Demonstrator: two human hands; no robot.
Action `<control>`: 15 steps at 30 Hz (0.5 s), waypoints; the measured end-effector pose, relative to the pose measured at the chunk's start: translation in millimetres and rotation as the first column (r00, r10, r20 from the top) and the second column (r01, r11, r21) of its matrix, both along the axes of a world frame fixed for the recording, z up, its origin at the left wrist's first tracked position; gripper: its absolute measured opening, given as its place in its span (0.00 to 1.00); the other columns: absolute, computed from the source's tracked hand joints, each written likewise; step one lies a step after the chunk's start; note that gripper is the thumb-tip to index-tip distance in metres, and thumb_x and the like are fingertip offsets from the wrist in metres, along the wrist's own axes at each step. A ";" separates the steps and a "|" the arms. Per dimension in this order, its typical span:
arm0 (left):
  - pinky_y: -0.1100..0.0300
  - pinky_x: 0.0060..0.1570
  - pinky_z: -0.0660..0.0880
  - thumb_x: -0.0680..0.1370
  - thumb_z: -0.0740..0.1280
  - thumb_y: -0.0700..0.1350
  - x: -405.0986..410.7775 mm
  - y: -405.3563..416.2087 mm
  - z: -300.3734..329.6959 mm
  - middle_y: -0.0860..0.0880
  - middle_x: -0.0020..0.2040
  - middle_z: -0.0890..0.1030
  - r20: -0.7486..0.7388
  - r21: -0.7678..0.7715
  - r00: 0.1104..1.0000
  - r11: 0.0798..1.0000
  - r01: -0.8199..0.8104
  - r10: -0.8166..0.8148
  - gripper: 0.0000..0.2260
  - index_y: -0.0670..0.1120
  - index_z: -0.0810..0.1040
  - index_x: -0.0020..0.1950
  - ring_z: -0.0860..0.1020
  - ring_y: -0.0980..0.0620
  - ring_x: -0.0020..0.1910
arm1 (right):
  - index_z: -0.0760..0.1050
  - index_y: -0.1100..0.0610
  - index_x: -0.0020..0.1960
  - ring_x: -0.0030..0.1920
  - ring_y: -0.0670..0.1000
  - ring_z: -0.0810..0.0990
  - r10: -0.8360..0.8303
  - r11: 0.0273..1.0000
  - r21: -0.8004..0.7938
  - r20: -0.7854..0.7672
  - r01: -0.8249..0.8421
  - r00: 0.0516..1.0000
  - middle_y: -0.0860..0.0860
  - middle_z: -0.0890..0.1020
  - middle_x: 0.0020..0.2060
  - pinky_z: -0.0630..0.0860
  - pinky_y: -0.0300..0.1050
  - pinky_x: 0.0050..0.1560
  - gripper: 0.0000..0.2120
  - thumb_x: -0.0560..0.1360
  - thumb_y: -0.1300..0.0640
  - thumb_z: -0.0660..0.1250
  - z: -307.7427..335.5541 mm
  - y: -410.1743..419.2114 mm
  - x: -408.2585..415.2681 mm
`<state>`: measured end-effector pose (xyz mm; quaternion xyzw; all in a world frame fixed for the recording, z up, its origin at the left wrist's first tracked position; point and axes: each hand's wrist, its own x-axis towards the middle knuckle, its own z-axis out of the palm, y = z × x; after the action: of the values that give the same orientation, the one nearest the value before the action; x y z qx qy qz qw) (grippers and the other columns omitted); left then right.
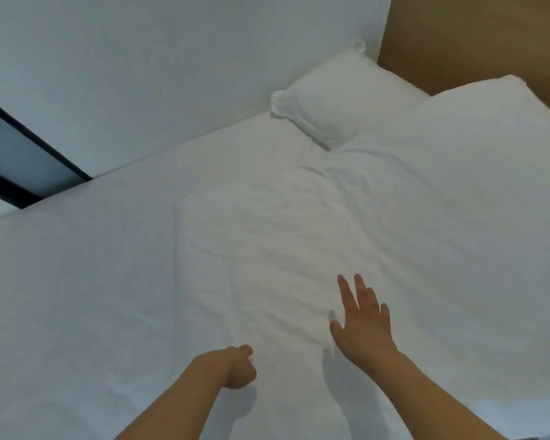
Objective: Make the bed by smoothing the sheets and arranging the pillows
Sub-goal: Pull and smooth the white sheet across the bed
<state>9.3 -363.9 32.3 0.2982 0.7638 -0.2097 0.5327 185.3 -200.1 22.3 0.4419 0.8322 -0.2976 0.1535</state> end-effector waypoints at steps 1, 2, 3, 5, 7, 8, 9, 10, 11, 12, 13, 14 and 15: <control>0.48 0.73 0.58 0.82 0.54 0.51 -21.8 -15.0 -1.2 0.45 0.79 0.53 -0.024 -0.012 0.999 1.000 -0.022 0.021 0.27 0.51 0.50 0.80 0.58 0.43 0.76 | 0.27 0.43 0.75 0.77 0.55 0.37 0.016 1.000 -0.001 -0.002 -0.016 1.000 0.49 0.31 0.76 0.39 0.58 0.75 0.35 0.81 0.45 0.51 -2.6 -10.2 -20.0; 0.47 0.73 0.58 0.81 0.53 0.51 -44.3 -24.6 -3.8 0.45 0.79 0.53 -0.061 0.001 0.997 0.999 -0.052 0.051 0.27 0.50 0.49 0.80 0.58 0.42 0.76 | 0.27 0.43 0.75 0.77 0.55 0.37 0.023 1.000 0.001 -0.009 -0.023 1.000 0.49 0.31 0.76 0.38 0.58 0.75 0.35 0.81 0.45 0.51 -4.8 -17.6 -39.4; 0.45 0.73 0.58 0.81 0.53 0.51 -66.2 -28.6 -7.5 0.45 0.79 0.53 -0.108 0.023 0.991 0.997 -0.074 0.076 0.28 0.50 0.48 0.79 0.57 0.41 0.76 | 0.28 0.44 0.75 0.77 0.55 0.37 0.026 1.000 0.006 -0.013 -0.026 1.000 0.49 0.31 0.76 0.38 0.59 0.75 0.35 0.81 0.44 0.51 -6.7 -21.7 -57.4; 0.39 0.72 0.56 0.80 0.54 0.53 -107.2 -19.7 -14.9 0.45 0.79 0.49 -0.203 0.065 0.976 0.996 -0.065 0.077 0.30 0.51 0.45 0.79 0.53 0.40 0.76 | 0.28 0.44 0.75 0.77 0.55 0.36 0.024 0.999 0.022 -0.011 -0.024 1.000 0.49 0.31 0.76 0.37 0.60 0.75 0.36 0.81 0.43 0.51 -14.5 -19.3 -92.4; 0.34 0.71 0.50 0.80 0.54 0.54 -143.8 11.7 -27.0 0.48 0.80 0.43 -0.293 0.126 0.955 0.992 -0.007 0.043 0.31 0.55 0.42 0.79 0.45 0.42 0.78 | 0.25 0.44 0.74 0.77 0.54 0.34 0.017 0.993 0.121 -0.008 -0.015 1.000 0.49 0.31 0.76 0.34 0.62 0.73 0.36 0.80 0.40 0.48 -32.3 -0.9 -120.1; 0.32 0.71 0.47 0.80 0.53 0.54 -160.0 38.0 -35.3 0.49 0.79 0.40 -0.349 0.200 0.937 0.979 0.039 0.034 0.31 0.56 0.41 0.79 0.42 0.43 0.78 | 0.24 0.45 0.73 0.77 0.54 0.34 0.020 0.977 0.214 0.003 -0.020 1.000 0.49 0.31 0.76 0.32 0.62 0.72 0.35 0.80 0.38 0.47 -43.5 16.4 -130.9; 0.31 0.70 0.45 0.81 0.53 0.54 -175.4 67.1 -45.7 0.50 0.79 0.40 -0.408 0.299 0.913 0.948 0.105 0.027 0.30 0.56 0.41 0.79 0.41 0.45 0.78 | 0.24 0.45 0.73 0.77 0.55 0.34 0.020 0.949 0.313 0.009 -0.022 1.000 0.50 0.32 0.76 0.30 0.63 0.72 0.35 0.80 0.37 0.45 -55.6 37.5 -140.8; 0.30 0.70 0.45 0.81 0.52 0.54 -187.8 97.2 -56.3 0.50 0.79 0.41 -0.458 0.417 0.888 0.889 0.190 0.025 0.29 0.56 0.42 0.79 0.42 0.46 0.78 | 0.25 0.45 0.73 0.77 0.55 0.34 0.013 0.916 0.401 0.009 -0.015 1.000 0.50 0.32 0.76 0.29 0.63 0.71 0.35 0.79 0.35 0.44 -67.9 60.5 -148.5; 0.29 0.69 0.48 0.81 0.51 0.54 -197.9 123.1 -75.2 0.50 0.79 0.45 -0.504 0.546 0.862 0.792 0.273 0.050 0.28 0.55 0.45 0.79 0.45 0.46 0.78 | 0.26 0.45 0.74 0.77 0.55 0.33 -0.006 0.886 0.464 0.010 0.001 1.000 0.50 0.32 0.76 0.29 0.63 0.70 0.36 0.78 0.34 0.44 -80.2 85.6 -154.0; 0.29 0.68 0.52 0.81 0.50 0.55 -205.0 142.1 -99.2 0.49 0.79 0.49 -0.533 0.645 0.840 0.690 0.327 0.101 0.26 0.55 0.49 0.79 0.50 0.47 0.77 | 0.27 0.45 0.75 0.77 0.55 0.33 -0.040 0.871 0.490 0.000 0.035 0.999 0.50 0.32 0.76 0.29 0.63 0.70 0.37 0.77 0.32 0.44 -92.4 112.8 -158.5; 0.28 0.67 0.55 0.80 0.49 0.56 -206.4 152.1 -129.2 0.49 0.78 0.54 -0.552 0.694 0.820 0.628 0.351 0.151 0.25 0.55 0.53 0.78 0.54 0.46 0.76 | 0.29 0.45 0.76 0.77 0.54 0.34 -0.081 0.870 0.487 -0.015 0.078 0.997 0.50 0.32 0.76 0.29 0.63 0.71 0.38 0.76 0.30 0.44 -106.9 139.6 -161.0; 0.27 0.65 0.56 0.80 0.48 0.58 -199.8 151.3 -162.0 0.49 0.78 0.57 -0.547 0.707 0.816 0.625 0.330 0.187 0.26 0.55 0.55 0.78 0.56 0.46 0.76 | 0.30 0.45 0.76 0.77 0.53 0.34 -0.108 0.873 0.475 -0.028 0.109 0.994 0.49 0.33 0.77 0.31 0.64 0.72 0.39 0.75 0.29 0.45 -123.1 161.3 -160.0; 0.25 0.64 0.54 0.80 0.46 0.61 -188.1 140.7 -198.9 0.49 0.78 0.57 -0.552 0.692 0.808 0.654 0.306 0.207 0.27 0.54 0.56 0.78 0.56 0.46 0.77 | 0.32 0.45 0.77 0.77 0.52 0.33 -0.110 0.869 0.481 -0.034 0.112 0.993 0.49 0.33 0.77 0.32 0.64 0.73 0.40 0.74 0.28 0.44 -143.0 176.9 -156.2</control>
<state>-178.8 -223.2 -166.6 0.4337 0.8960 0.0302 0.0901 29.2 -23.3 -120.7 0.5124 0.8538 -0.0904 0.0189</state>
